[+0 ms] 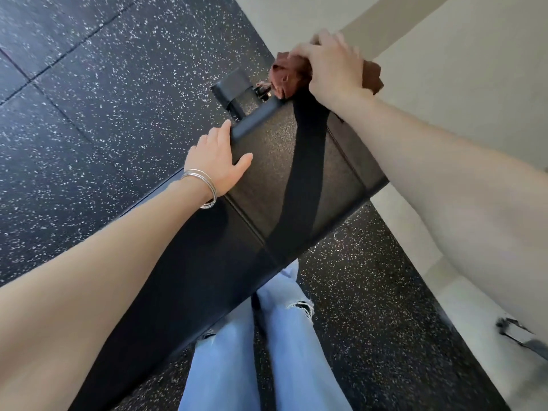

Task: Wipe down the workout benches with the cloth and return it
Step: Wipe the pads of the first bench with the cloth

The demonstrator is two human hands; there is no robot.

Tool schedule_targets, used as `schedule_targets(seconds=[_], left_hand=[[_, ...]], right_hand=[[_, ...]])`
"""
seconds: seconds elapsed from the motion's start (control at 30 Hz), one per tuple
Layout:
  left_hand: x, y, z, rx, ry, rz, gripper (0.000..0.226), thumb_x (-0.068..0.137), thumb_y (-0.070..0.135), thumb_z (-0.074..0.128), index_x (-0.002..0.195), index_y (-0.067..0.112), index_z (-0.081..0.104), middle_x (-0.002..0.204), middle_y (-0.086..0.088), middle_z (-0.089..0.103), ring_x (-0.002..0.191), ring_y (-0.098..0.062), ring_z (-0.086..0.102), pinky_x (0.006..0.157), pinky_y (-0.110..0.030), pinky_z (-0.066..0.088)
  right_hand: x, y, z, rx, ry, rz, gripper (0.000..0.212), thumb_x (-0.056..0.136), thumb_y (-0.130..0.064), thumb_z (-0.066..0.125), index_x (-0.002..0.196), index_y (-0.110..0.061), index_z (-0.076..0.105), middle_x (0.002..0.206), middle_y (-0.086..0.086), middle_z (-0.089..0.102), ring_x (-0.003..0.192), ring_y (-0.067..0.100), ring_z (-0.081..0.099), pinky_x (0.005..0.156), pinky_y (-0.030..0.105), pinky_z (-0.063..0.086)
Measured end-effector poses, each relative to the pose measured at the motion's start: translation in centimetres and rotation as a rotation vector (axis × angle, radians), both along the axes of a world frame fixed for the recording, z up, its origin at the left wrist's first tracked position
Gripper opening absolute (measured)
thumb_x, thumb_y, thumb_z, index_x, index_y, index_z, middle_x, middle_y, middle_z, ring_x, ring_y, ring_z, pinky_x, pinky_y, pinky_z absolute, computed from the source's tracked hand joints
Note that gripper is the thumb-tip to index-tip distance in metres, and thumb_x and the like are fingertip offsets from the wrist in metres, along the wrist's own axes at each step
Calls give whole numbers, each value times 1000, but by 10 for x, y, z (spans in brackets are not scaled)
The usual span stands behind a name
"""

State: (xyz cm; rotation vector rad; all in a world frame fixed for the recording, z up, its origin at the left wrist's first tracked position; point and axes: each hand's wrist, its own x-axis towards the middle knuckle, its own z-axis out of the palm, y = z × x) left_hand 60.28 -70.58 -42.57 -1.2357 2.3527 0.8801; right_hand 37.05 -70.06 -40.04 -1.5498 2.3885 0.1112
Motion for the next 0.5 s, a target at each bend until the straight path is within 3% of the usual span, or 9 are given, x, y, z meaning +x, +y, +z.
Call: schedule_targets(seconds=[0.13,0.33,0.5], left_hand=[[-8,2,5,-15,9,-19,75,92,48,43,148,9,14,146,-14,33,130,-35,35,105,-47,32],[-24,4,11,-37,-10,-13,75,92,50,41,148,9,14,146,-15,32,129,-36,35,103,-48,33],[-29,9,8,-75,-22,3,76,91,52,41,148,10,15,146,-14,32,129,-36,36,103,-48,32]], right_hand=[[-17,65,5,-79,30,-97,62,76,11,47,116,-35,58,120,4,52,113,30,45,85,40,36],[7,201,10,-120,13,-232,52,75,9,48,110,-24,68,114,11,59,101,36,50,81,43,41],[8,181,5,-195,-6,-277,55,72,10,50,109,-26,69,109,10,60,98,34,52,80,42,42]])
